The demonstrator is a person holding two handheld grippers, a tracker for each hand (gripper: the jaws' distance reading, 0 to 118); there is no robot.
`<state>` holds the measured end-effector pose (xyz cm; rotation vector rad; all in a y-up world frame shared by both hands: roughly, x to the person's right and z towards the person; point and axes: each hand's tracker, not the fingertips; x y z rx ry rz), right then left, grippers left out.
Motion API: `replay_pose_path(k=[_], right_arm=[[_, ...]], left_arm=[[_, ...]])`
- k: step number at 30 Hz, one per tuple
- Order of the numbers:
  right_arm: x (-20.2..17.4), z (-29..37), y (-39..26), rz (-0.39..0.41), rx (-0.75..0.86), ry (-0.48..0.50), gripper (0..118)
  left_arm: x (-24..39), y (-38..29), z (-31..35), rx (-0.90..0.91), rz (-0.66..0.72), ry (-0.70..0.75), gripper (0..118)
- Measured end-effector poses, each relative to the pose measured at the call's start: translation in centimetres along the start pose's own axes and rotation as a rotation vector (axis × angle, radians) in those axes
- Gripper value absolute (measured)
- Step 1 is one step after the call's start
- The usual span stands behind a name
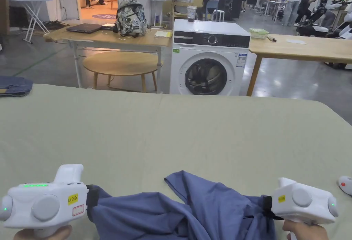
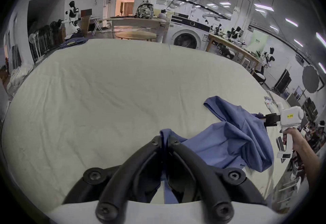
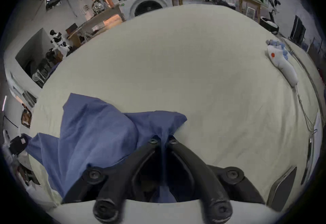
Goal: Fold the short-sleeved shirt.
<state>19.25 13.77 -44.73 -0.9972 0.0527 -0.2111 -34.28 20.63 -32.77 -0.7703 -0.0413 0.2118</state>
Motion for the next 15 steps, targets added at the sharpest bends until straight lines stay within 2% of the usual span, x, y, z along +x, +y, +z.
replay_pose_path(k=[5,9,15], right_arm=[[-0.9,4.9,0.5,0.067,0.178,-0.044,3],[-1.6,9.7,2.1,0.056,0.315,-0.046,3],[-2.9,17.1,5.4,0.116,0.507,-0.073,3]], left_arm=[[-1.1,1.5,1.4,0.038,0.005,0.011,0],[-2.1,4.0,3.8,0.097,-0.003,0.031,0],[-3.3,9.2,9.6,0.213,-0.037,0.093,0]])
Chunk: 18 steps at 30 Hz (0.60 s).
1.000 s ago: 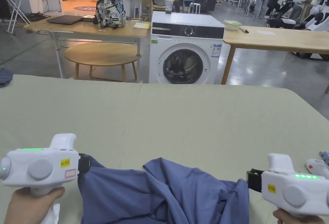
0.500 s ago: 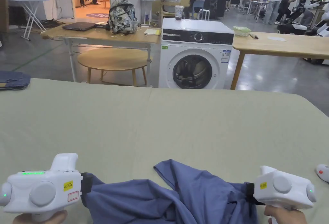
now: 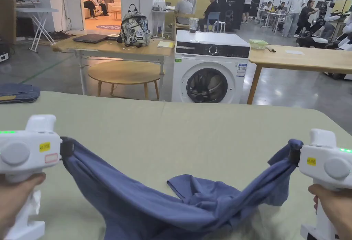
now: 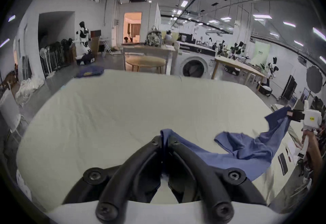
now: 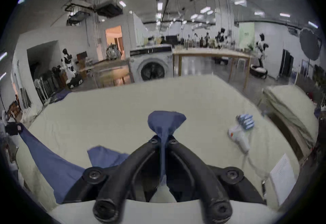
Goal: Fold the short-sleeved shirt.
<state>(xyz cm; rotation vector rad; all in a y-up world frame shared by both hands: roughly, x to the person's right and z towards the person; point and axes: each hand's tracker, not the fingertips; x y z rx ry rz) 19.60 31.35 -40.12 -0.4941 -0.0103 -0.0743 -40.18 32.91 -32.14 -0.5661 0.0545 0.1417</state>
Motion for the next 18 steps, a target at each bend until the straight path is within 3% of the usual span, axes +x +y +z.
replay_pose_path(k=[4,13,18], right_arm=[[-0.4,2.3,3.9,0.044,0.085,-0.043,3],[-1.5,4.9,13.0,0.055,0.219,-0.068,3],[-3.6,5.7,17.7,0.125,0.287,-0.081,3]], left_arm=[[-1.8,4.6,2.0,0.077,-0.016,0.054,0],[-4.6,13.9,5.4,0.207,0.007,0.142,0],[-4.7,18.2,5.8,0.251,-0.011,0.183,0]])
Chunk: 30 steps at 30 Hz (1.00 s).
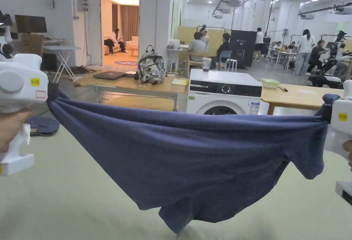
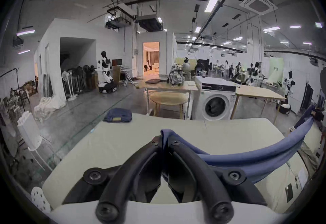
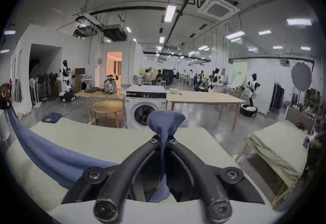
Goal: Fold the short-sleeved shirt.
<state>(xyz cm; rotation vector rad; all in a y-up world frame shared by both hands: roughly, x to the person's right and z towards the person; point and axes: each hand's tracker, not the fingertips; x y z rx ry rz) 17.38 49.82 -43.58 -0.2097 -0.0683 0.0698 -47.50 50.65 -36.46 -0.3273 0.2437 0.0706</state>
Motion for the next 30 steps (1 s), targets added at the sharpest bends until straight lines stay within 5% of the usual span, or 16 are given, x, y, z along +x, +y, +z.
replay_pose_path(k=[12,23,30], right_arm=[[-2.7,-3.0,2.2,0.067,0.041,-0.046,3],[-3.3,-2.2,-12.0,0.169,-0.117,-0.046,3],[-1.8,3.1,-21.2,0.138,-0.197,-0.036,3]], left_arm=[[-0.6,1.9,-2.3,0.033,0.009,0.048,0],[-1.1,-12.4,-3.4,-0.110,-0.016,0.021,0],[-3.0,-23.0,0.0,-0.167,0.081,-0.033,0]])
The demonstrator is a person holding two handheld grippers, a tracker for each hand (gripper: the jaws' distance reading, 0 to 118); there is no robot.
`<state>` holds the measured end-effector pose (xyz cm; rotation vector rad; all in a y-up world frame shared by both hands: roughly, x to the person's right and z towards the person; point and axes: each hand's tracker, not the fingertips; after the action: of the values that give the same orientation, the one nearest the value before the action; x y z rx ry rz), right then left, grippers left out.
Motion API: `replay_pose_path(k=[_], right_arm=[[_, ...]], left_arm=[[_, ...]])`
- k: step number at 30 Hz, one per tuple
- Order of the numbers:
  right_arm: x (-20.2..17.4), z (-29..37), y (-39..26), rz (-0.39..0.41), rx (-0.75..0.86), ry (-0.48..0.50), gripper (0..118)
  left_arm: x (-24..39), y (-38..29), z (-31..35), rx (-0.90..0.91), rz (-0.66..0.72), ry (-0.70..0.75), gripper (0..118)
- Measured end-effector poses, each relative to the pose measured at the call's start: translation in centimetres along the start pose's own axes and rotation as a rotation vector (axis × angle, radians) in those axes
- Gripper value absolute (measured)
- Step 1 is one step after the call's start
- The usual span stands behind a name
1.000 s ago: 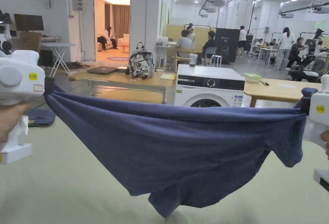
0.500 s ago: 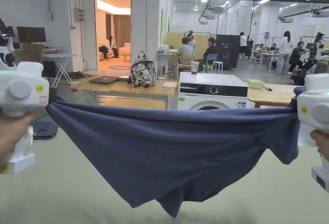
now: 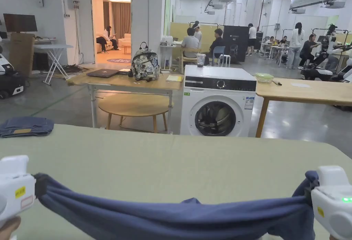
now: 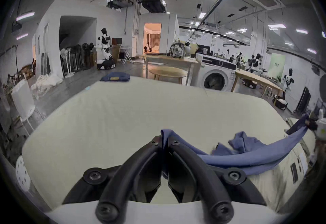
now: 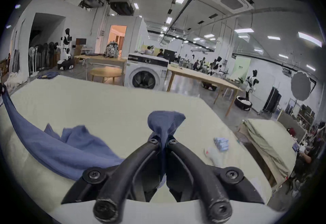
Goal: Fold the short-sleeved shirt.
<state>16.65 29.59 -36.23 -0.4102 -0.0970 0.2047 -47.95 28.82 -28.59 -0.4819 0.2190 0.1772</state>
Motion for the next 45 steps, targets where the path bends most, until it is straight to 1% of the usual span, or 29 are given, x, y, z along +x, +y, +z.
replay_pose_path(k=[3,8,13,15,18,21,23,24,25,26,27,29,30,33,35,37,38,39,40,41,42,43,44,45], right_arm=[[0.2,1.7,-4.2,0.003,-0.040,0.007,3],[0.2,3.9,-9.5,-0.048,-0.104,0.015,3],[-0.4,5.0,-13.6,-0.013,-0.145,-0.001,3],[-0.3,5.2,-15.1,-0.013,-0.171,0.002,3],[-0.3,4.9,-16.6,-0.025,-0.204,0.006,3],[-0.2,4.7,-17.7,-0.039,-0.235,0.005,4],[-0.2,4.6,-18.2,-0.052,-0.246,0.002,7],[-0.3,4.7,-18.3,-0.053,-0.245,-0.002,18],[-0.4,4.9,-18.3,-0.052,-0.239,-0.009,34],[-0.6,5.2,-18.0,-0.047,-0.228,-0.023,54],[-0.9,5.6,-17.6,-0.042,-0.217,-0.034,69],[-1.1,6.3,-16.5,-0.054,-0.185,-0.032,71],[-1.2,6.7,-16.0,-0.063,-0.158,-0.030,72],[-2.4,7.3,-13.9,-0.074,-0.081,-0.011,72],[-3.9,7.9,-12.2,-0.106,-0.019,0.012,72],[-5.3,8.2,-10.9,-0.126,0.034,0.033,72],[-6.2,8.4,-10.2,-0.133,0.061,0.036,72],[-7.1,8.4,-9.6,-0.138,0.083,0.041,70],[-7.9,8.6,-9.0,-0.151,0.105,0.051,63],[-8.6,8.8,-8.5,-0.165,0.132,0.063,52],[-9.2,8.9,-8.0,-0.171,0.150,0.070,37],[-10.0,9.1,-7.3,-0.176,0.167,0.082,31],[-10.6,9.3,-6.9,-0.185,0.194,0.100,30],[-11.2,9.5,-6.5,-0.191,0.210,0.109,25]], left_arm=[[-0.9,-4.1,1.4,-0.018,0.007,-0.012,0],[-0.3,-9.7,5.4,-0.064,0.019,-0.004,0],[-0.4,-14.5,6.9,-0.142,0.015,0.014,0],[-0.6,-16.3,6.9,-0.193,0.020,0.026,0],[-1.3,-17.8,6.2,-0.245,0.044,0.032,0],[-1.7,-18.7,5.6,-0.254,0.070,0.035,0],[-1.4,-18.7,5.8,-0.264,0.074,0.038,4],[-1.4,-18.6,5.7,-0.261,0.067,0.046,16],[-1.1,-18.5,6.0,-0.252,0.049,0.057,33],[-0.7,-18.2,6.3,-0.238,0.014,0.083,42],[-0.3,-17.8,6.6,-0.229,-0.010,0.107,41],[-0.9,-17.0,6.4,-0.213,-0.017,0.105,42],[-0.6,-16.5,6.6,-0.197,-0.023,0.105,45],[0.9,-14.7,6.9,-0.153,-0.034,0.082,46],[2.6,-13.6,6.6,-0.134,-0.055,0.049,46],[4.2,-12.9,6.0,-0.075,-0.096,0.023,45],[5.4,-12.4,5.9,-0.048,-0.115,0.026,45],[6.4,-12.0,5.8,-0.025,-0.126,0.015,38],[7.3,-11.8,5.8,0.004,-0.129,-0.003,31],[8.4,-11.5,5.8,0.035,-0.130,-0.016,24],[9.3,-11.1,5.8,0.059,-0.135,-0.021,18],[10.3,-10.8,5.9,0.087,-0.146,-0.022,15],[11.3,-10.6,6.0,0.121,-0.156,-0.026,10],[12.1,-10.3,6.1,0.148,-0.163,-0.033,2]])
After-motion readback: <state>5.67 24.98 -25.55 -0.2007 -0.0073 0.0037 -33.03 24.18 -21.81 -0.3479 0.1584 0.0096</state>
